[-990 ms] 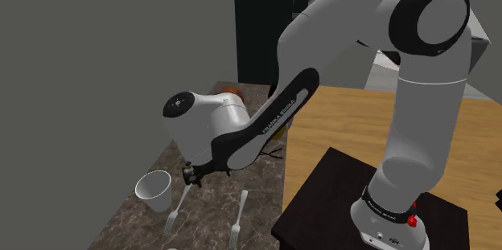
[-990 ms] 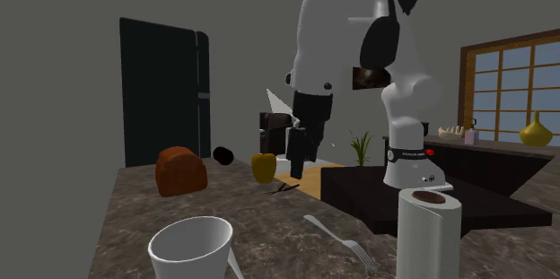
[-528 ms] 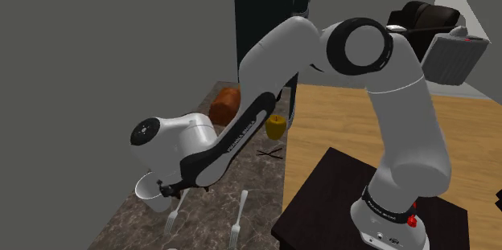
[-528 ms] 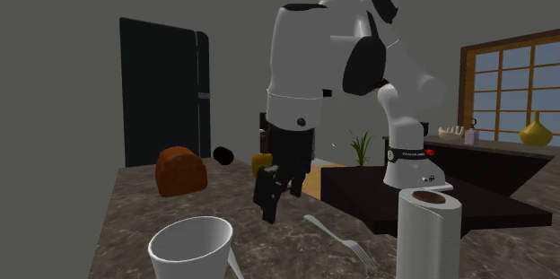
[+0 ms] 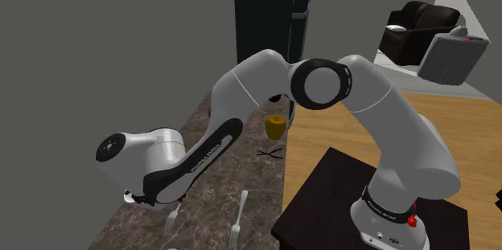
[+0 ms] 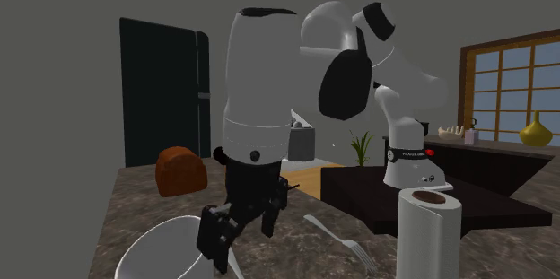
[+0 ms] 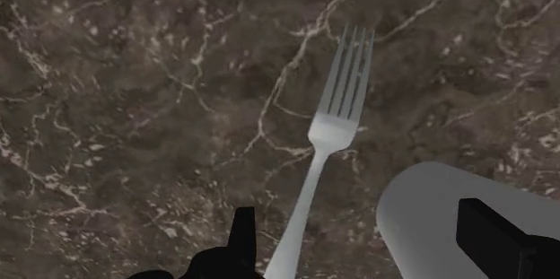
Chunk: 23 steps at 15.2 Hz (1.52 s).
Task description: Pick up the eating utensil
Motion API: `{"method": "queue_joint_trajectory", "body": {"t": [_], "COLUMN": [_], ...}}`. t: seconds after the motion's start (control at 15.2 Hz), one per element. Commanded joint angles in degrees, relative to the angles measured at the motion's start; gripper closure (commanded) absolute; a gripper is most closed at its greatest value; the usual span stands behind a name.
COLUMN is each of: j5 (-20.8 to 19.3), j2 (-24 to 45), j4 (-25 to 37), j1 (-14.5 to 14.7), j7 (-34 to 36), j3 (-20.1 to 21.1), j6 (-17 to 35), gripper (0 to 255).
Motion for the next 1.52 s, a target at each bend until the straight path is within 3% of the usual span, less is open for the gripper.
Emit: {"method": "queue_joint_trajectory", "body": {"t": [0.0, 0.53, 0.59, 1.45], "j5": [-0.41, -0.46, -0.47, 0.27], "j2": [4.97, 8.09, 8.12, 5.89], "j4": [3.39, 4.57, 4.6, 3.71], "j1": [1.25, 2.99, 2.99, 2.46], "j7": [0.33, 0.67, 0.66, 0.2], "j3": [-1.93, -4.5, -4.51, -3.75], "j6": [-1.03, 1.72, 1.73, 0.37], "gripper": [0, 0, 255, 255]}}
